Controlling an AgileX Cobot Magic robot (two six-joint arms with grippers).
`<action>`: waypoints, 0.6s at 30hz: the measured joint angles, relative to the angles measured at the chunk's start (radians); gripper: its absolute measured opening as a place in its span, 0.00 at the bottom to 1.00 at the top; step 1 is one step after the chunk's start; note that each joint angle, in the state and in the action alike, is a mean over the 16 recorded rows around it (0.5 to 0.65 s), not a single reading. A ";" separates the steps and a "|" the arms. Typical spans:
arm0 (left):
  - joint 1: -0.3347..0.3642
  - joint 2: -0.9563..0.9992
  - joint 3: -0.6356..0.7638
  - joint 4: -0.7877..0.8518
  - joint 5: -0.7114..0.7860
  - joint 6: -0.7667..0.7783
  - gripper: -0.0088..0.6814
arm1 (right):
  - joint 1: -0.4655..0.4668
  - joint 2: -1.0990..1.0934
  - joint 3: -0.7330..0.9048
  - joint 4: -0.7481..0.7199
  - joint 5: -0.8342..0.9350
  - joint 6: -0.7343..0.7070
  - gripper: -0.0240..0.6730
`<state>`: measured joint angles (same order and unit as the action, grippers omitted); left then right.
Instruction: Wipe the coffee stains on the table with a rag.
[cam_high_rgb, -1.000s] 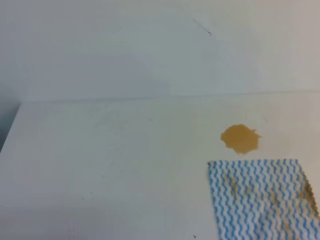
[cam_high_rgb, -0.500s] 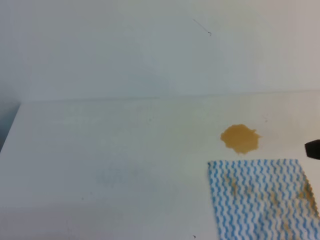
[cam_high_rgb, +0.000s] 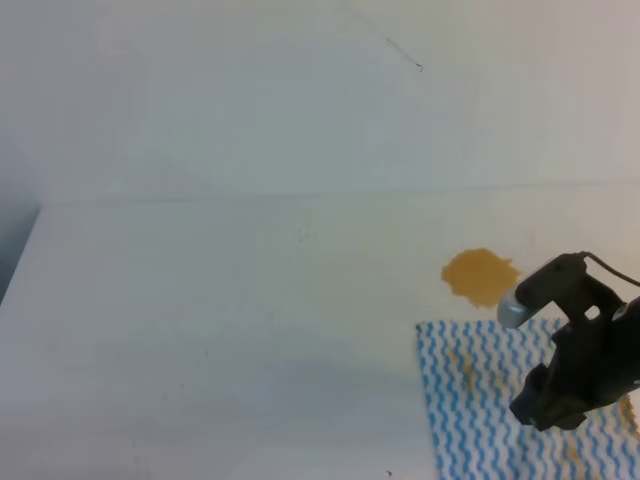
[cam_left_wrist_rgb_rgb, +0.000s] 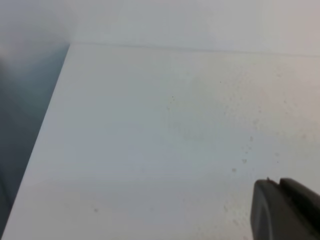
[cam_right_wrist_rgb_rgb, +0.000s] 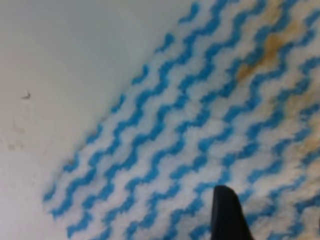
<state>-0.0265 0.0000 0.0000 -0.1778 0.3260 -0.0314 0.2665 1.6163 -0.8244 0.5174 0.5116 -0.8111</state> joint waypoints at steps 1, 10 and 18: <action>0.000 0.000 0.000 0.000 0.000 0.000 0.01 | 0.006 0.021 -0.001 -0.003 -0.006 0.000 0.56; 0.000 0.000 0.000 0.000 0.000 0.000 0.01 | 0.017 0.136 -0.008 -0.040 -0.029 0.016 0.58; 0.000 0.000 0.000 0.000 0.000 0.000 0.01 | 0.017 0.161 -0.015 -0.127 0.018 0.044 0.57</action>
<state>-0.0265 0.0000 0.0000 -0.1778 0.3260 -0.0314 0.2838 1.7769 -0.8389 0.3899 0.5298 -0.7667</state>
